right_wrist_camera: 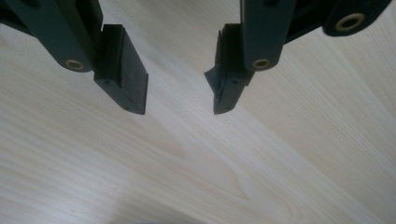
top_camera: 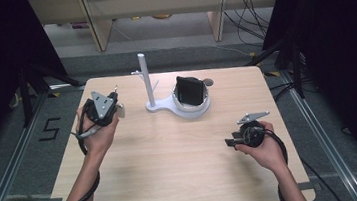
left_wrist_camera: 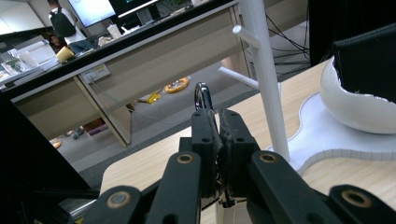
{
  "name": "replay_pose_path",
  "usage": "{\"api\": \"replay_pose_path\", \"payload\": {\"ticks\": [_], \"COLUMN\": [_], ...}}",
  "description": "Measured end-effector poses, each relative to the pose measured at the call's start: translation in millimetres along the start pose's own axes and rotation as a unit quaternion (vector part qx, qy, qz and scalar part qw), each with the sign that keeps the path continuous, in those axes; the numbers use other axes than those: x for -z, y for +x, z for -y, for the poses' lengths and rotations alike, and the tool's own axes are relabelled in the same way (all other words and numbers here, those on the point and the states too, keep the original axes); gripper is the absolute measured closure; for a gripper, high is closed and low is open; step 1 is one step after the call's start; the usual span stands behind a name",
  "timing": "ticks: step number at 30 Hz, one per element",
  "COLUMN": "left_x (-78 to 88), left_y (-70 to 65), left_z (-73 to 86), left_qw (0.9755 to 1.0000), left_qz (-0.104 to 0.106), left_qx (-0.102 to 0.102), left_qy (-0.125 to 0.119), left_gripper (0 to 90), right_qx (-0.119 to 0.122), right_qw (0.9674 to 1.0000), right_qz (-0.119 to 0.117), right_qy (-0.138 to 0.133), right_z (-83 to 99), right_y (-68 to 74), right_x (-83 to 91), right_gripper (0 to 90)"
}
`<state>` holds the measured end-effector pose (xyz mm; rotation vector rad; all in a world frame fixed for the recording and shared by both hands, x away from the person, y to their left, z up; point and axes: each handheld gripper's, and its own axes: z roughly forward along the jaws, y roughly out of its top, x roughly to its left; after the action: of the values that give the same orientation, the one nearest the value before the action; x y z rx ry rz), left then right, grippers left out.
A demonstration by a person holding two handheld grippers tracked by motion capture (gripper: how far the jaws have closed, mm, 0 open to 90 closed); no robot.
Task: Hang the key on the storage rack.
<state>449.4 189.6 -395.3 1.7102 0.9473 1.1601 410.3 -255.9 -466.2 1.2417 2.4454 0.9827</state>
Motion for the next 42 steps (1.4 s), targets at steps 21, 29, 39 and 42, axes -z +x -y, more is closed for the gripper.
{"api": "replay_pose_path", "payload": {"ticks": [21,29,39,42], "left_x": [-17.0,-24.3,-34.4,-37.2], "left_y": [-12.4,-14.8,-18.0,-17.9], "left_z": [-17.2,-21.0,-26.0,-26.8], "left_qw": [0.9998,0.9998,0.9998,0.9998], "left_qz": [0.000,-0.001,-0.002,-0.004], "left_qx": [0.001,0.002,0.000,0.000], "left_qy": [-0.020,-0.021,-0.022,-0.020], "left_gripper": [85.1,85.0,85.0,85.0], "right_qx": [-0.005,0.007,-0.003,-0.003], "right_qw": [1.0000,1.0000,1.0000,1.0000], "right_qz": [-0.005,0.005,0.000,-0.004], "right_qy": [0.002,-0.002,-0.004,-0.005], "right_z": [0.9,1.4,1.6,1.8], "right_y": [0.1,-1.5,-0.9,-1.3], "right_x": [0.0,0.7,0.7,0.0], "right_gripper": [56.0,55.9,55.8,55.8]}}
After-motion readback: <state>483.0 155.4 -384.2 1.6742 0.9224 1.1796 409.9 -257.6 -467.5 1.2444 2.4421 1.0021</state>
